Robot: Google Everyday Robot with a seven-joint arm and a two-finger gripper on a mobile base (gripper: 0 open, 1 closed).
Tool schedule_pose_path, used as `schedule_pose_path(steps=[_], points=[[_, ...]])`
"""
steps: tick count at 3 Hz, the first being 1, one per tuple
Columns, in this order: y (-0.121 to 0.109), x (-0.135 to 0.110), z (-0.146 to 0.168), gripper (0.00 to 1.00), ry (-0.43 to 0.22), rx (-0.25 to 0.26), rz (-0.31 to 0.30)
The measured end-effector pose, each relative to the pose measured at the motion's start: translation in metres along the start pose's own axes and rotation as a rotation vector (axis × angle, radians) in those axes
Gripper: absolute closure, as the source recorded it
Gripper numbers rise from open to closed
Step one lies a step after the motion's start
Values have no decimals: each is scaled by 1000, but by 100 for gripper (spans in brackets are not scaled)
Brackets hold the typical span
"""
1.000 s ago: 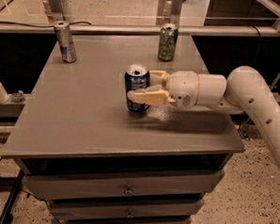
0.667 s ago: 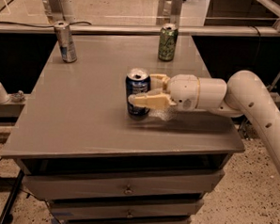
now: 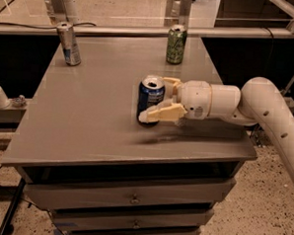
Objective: Place pepsi can upright
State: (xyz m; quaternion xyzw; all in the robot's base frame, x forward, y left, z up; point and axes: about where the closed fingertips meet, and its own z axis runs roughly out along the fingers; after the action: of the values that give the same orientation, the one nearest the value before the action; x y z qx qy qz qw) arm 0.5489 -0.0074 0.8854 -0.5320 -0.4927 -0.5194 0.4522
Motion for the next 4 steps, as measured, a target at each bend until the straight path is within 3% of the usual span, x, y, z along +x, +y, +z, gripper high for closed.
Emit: schedule_pose_path(steps=[1,2,4], points=[[-3,4,-7,0,1,-18,-14],[-16,31,-29,0,-11,-71,-69],[-89,142,-98,0,-95,-272,-258]])
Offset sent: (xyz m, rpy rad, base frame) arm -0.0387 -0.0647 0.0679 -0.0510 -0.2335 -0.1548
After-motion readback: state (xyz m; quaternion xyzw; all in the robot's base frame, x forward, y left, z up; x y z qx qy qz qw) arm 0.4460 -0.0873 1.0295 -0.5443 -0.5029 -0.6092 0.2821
